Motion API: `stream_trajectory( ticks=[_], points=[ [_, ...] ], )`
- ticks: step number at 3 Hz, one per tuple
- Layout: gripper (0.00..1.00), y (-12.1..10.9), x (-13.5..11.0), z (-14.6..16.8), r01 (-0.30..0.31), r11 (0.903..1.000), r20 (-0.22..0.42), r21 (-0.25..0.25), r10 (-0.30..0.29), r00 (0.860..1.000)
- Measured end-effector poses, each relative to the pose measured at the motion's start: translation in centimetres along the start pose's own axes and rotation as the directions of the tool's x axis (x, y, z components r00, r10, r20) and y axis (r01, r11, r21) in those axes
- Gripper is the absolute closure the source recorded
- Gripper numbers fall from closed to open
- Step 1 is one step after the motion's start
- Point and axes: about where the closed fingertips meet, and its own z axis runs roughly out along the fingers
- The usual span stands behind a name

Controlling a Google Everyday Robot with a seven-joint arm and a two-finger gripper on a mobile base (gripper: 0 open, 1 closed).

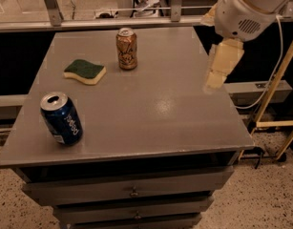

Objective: Move sponge near pepsi can

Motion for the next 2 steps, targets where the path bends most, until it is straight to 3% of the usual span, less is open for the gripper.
stream_trajectory(
  ticks=[1, 2],
  points=[
    [0.00, -4.4, -6.8, 2.1, 0.061, 0.9979, 0.112, 0.022, -0.063, 0.992],
    [0.00, -7.8, -15.4, 4.0, 0.090, 0.9950, 0.239, 0.043, -0.098, 0.966]
  ],
)
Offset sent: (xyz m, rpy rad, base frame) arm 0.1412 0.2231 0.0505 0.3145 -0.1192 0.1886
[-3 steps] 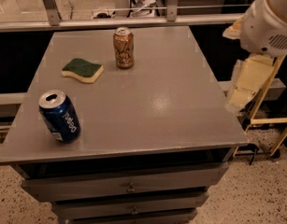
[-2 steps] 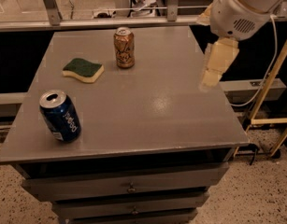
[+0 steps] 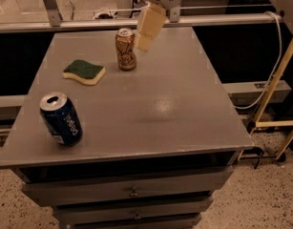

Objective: Move sponge near pepsi can

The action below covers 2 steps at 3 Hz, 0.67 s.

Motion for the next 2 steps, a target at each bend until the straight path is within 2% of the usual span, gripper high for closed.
stream_trajectory(
  ticks=[1, 2],
  points=[
    [0.00, 0.00, -0.01, 0.01, 0.000, 1.0000, 0.000, 0.000, 0.000, 1.000],
    [0.00, 0.49, -0.56, 0.71, 0.007, 0.9997, 0.021, -0.025, -0.006, 1.000]
  ],
)
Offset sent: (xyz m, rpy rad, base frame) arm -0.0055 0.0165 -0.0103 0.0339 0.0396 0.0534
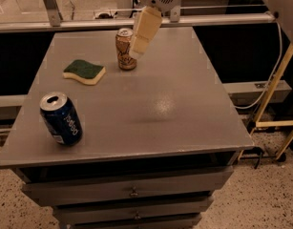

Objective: Move sponge near pepsi can

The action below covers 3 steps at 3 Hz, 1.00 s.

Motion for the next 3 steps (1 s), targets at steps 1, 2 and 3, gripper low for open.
stream_trajectory(
  ticks=[1, 2, 3],
  points=[
    [0.00, 0.9, -2.5, 3.4, 0.002, 0.9984, 0.095, -0.056, 0.004, 0.995],
    [0.00, 2.0, -5.0, 7.0, -0.012, 0.9957, 0.152, -0.092, 0.026, 0.988],
    [0.00, 3.3, -6.3, 10.3, -0.028, 0.9926, 0.150, -0.118, 0.046, 0.988]
  ],
)
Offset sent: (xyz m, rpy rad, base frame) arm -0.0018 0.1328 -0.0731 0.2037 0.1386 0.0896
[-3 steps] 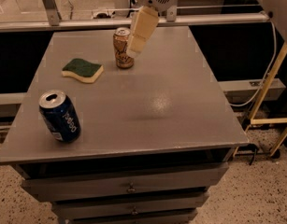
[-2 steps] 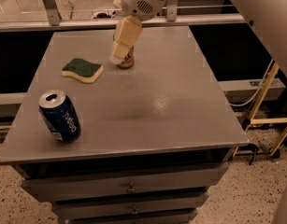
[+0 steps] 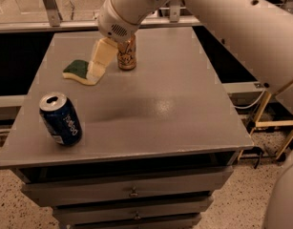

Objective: Move sponge near pepsi can

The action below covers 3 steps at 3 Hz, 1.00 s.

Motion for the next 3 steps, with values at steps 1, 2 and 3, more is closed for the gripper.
stream_trajectory(
  ticks=[1, 2, 3],
  points=[
    [0.00, 0.5, 0.8, 2.5, -0.030, 0.9995, -0.052, 0.009, 0.030, 0.998],
    [0.00, 1.2, 1.7, 5.1, -0.101, 0.9948, -0.029, -0.007, 0.101, 0.994],
    [0.00, 2.6, 2.0, 7.9, -0.163, 0.9850, 0.010, -0.056, 0.164, 0.986]
  ],
)
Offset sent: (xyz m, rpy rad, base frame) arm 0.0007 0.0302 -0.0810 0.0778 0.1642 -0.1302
